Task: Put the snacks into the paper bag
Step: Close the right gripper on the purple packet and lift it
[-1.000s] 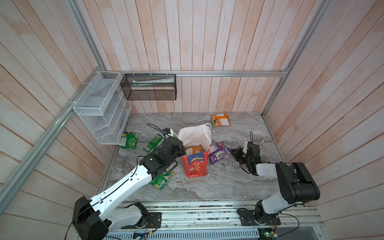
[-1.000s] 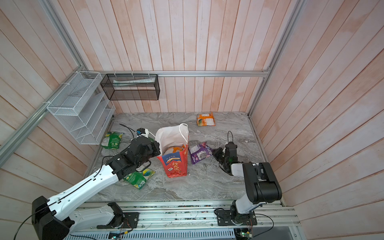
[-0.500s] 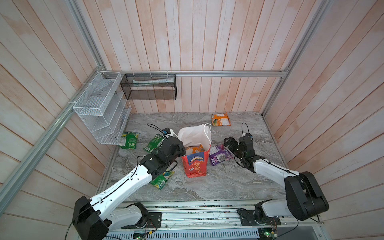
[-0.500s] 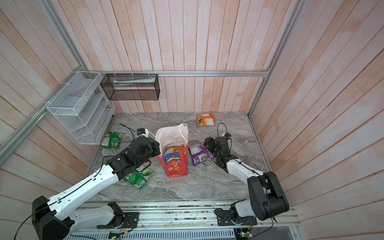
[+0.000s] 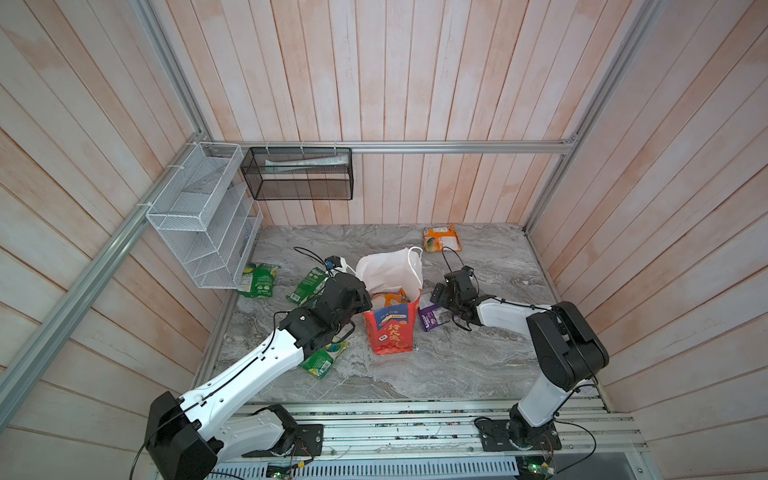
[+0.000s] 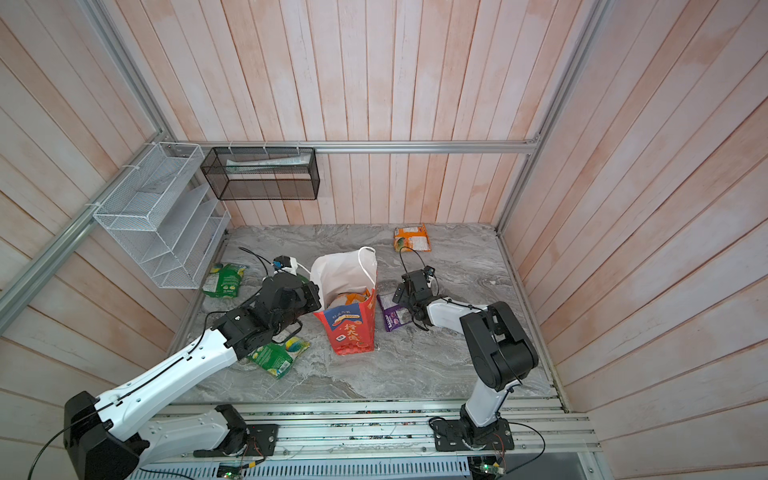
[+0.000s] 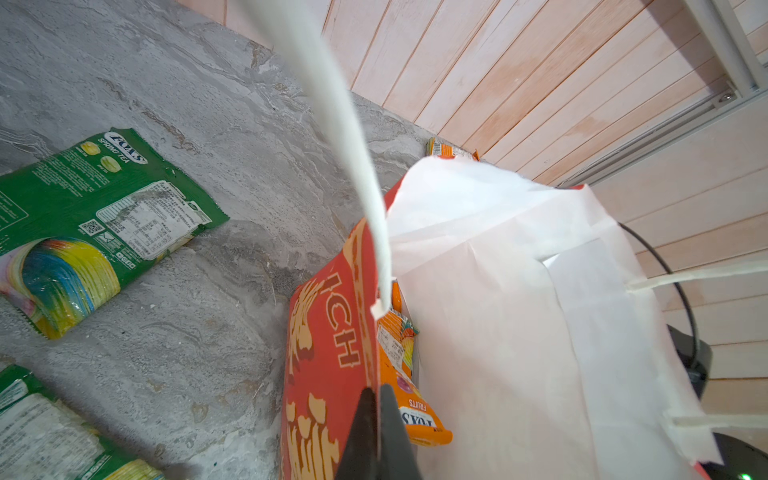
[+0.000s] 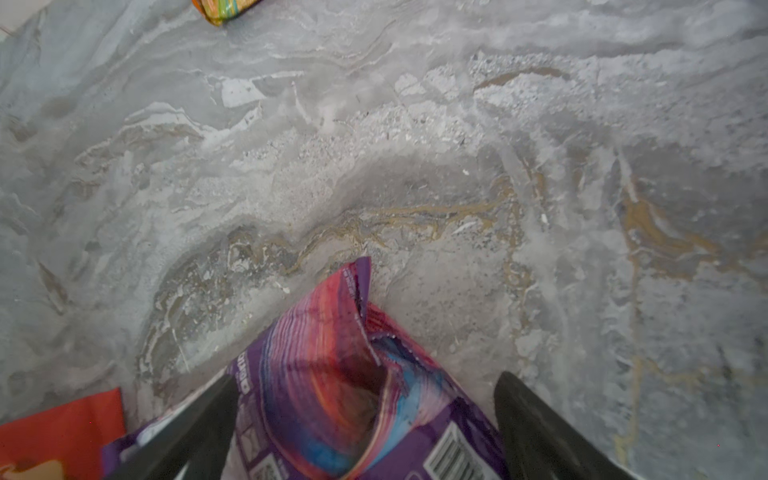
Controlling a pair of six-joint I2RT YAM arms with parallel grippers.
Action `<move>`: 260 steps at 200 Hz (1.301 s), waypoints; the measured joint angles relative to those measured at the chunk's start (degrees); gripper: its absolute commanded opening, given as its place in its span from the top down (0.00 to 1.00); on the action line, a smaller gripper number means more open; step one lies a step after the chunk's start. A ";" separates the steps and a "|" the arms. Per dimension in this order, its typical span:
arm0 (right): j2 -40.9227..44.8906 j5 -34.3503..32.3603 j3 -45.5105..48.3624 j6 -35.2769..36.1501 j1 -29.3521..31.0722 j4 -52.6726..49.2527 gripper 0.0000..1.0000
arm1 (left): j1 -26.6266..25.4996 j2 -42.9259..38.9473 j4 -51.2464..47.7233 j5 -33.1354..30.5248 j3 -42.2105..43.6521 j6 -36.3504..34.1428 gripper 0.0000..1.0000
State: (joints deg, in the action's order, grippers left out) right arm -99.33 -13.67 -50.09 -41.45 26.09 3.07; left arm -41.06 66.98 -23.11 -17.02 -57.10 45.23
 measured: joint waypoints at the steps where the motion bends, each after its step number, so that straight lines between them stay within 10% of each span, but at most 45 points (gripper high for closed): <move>1: -0.04 -0.04 0.00 0.07 0.11 -0.02 0.03 | 0.00 0.00 0.02 0.00 0.00 0.00 1.00; 35: -2.21 -0.74 -1.36 0.94 1.25 -0.70 0.08 | 0.00 0.00 0.02 0.00 0.00 0.00 1.00; 169: -0.20 5.66 2.25 0.26 -1.38 5.66 0.94 | 0.00 0.00 0.00 0.00 0.00 0.00 1.00; 260: 22.05 7.56 10.19 -2.73 -2.89 5.31 1.00 | 0.00 0.00 0.04 0.02 0.00 0.00 1.00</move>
State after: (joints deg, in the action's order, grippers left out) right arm -77.28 -6.11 -39.90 -44.18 23.20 8.38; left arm -41.06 66.98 -23.07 -16.99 -57.10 45.23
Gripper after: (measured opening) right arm 0.041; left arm 0.049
